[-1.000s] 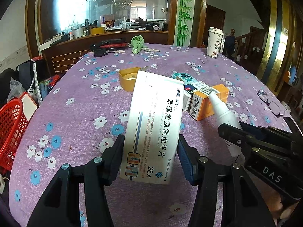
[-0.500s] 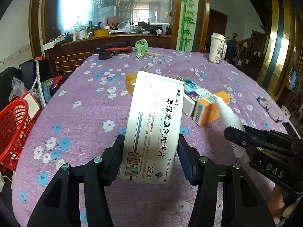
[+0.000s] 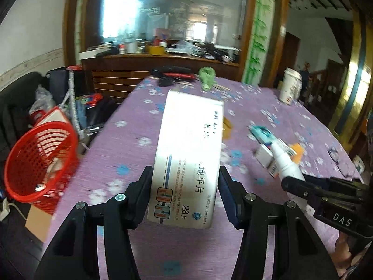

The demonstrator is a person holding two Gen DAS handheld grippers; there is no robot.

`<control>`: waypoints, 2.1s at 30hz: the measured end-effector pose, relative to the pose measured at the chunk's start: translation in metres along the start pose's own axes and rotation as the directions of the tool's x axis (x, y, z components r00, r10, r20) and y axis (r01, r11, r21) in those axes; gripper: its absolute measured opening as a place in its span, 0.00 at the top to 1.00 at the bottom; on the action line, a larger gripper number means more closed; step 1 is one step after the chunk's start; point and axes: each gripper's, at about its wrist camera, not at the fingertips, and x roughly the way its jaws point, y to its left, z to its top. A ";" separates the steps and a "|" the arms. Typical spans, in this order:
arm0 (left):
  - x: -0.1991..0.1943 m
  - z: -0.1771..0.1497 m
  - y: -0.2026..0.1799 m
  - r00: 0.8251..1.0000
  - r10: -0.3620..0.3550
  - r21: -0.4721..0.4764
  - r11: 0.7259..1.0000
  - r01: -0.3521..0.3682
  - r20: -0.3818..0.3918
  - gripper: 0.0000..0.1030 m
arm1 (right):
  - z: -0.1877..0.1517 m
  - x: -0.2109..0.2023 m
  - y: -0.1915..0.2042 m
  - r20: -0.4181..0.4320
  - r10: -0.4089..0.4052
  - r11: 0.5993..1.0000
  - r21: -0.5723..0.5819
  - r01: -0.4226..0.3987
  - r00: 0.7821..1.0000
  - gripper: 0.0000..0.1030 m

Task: Collect trash
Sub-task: 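Lift the medicine box with the left tool while the right tool lifts the spray bottle, then carry both items over the red wastebasket and open both tools to drop them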

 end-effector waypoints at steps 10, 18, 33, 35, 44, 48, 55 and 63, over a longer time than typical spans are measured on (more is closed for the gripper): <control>-0.034 0.016 0.108 0.991 0.126 -0.155 0.981 -0.119 0.033 0.48 | 0.033 0.040 0.091 -0.075 0.136 0.982 -0.124 -0.144 0.988 0.69; -0.006 0.000 0.127 0.987 -0.098 -0.210 0.975 0.069 -0.130 0.47 | 0.048 0.038 0.099 -0.020 0.122 0.987 -0.104 -0.124 0.992 0.69; 0.074 -0.014 0.053 0.956 0.037 -0.097 0.993 -0.068 -0.289 0.49 | 0.032 0.017 0.049 0.012 0.093 0.995 -0.048 -0.093 0.996 0.68; 0.073 -0.013 0.053 0.961 0.040 -0.095 0.993 -0.068 -0.272 0.49 | 0.033 0.018 0.049 0.011 0.098 0.994 -0.046 -0.097 0.995 0.68; 0.012 0.012 0.093 0.992 0.057 -0.146 0.987 -0.073 -0.111 0.49 | 0.051 0.031 0.089 -0.012 0.151 0.983 -0.099 -0.151 0.988 0.68; -0.016 0.023 0.147 0.988 0.136 -0.212 0.966 -0.148 -0.072 0.49 | 0.063 0.053 0.132 -0.066 0.213 0.965 -0.144 -0.220 0.975 0.68; -0.021 0.020 0.230 0.965 0.241 -0.304 0.916 -0.263 -0.109 0.49 | 0.080 0.097 0.215 -0.152 0.305 0.920 -0.208 -0.332 0.940 0.68; -0.015 0.014 0.272 0.958 0.256 -0.359 0.889 -0.285 -0.126 0.43 | 0.097 0.149 0.276 -0.191 0.318 0.906 -0.228 -0.357 0.929 0.59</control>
